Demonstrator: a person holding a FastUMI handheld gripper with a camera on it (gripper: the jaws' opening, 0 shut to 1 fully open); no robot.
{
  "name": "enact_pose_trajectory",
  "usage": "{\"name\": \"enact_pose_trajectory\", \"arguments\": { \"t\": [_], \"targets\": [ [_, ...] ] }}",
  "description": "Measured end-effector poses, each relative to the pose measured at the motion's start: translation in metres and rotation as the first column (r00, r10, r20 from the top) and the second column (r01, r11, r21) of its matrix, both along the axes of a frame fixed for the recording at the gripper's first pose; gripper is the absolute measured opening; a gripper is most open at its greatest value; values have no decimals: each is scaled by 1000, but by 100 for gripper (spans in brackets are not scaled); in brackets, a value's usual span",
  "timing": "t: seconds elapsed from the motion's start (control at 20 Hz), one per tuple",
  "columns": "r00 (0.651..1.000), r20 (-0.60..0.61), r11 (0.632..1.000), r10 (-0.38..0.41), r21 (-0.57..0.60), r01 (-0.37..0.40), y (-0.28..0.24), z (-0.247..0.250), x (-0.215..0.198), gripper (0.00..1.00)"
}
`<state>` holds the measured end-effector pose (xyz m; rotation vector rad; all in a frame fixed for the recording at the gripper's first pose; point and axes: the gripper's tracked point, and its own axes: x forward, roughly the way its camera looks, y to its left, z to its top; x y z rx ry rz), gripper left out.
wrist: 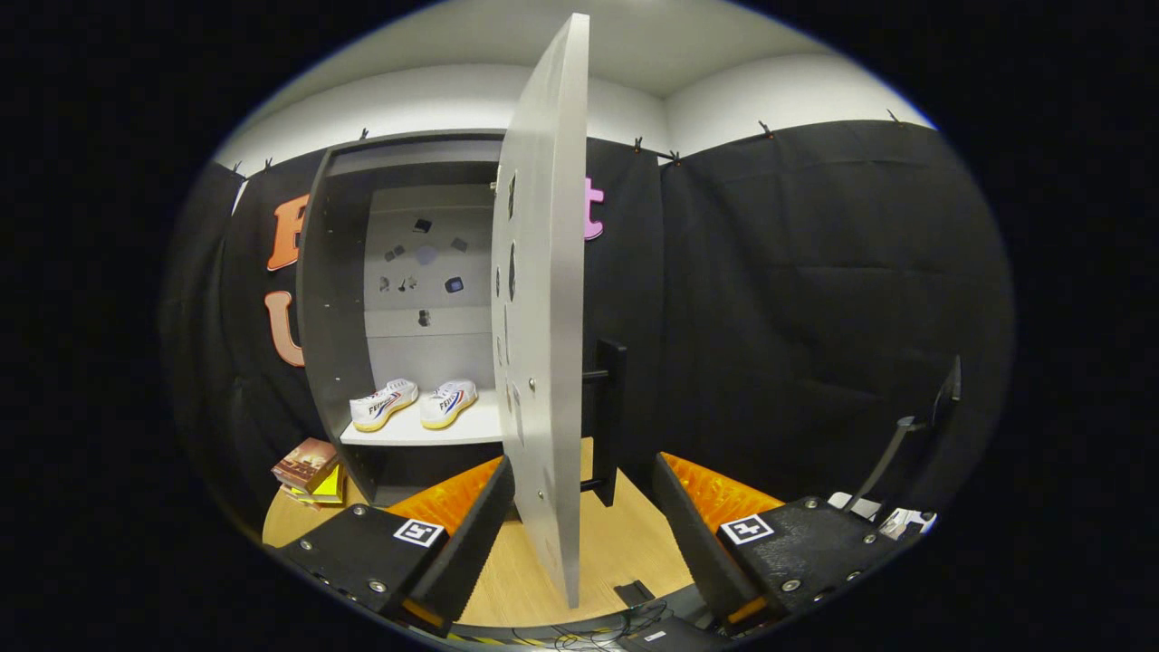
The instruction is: Open the shoe cabinet door, grab the shoes and put them into the shoe cabinet, then close the shoe cabinet door.
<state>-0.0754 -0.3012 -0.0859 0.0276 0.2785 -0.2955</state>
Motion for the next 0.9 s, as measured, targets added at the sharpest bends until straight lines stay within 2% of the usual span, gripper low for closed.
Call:
{"name": "enact_pose_trajectory", "arguments": {
  "t": [0.3,0.55,0.9],
  "targets": [
    [987,23,985,157,74,-159,43,-4,7,95],
    [985,-1,985,173,25,-173,51,-4,7,97],
    [960,-5,960,278,28,-278,100,-3,5,97]
  ]
}}
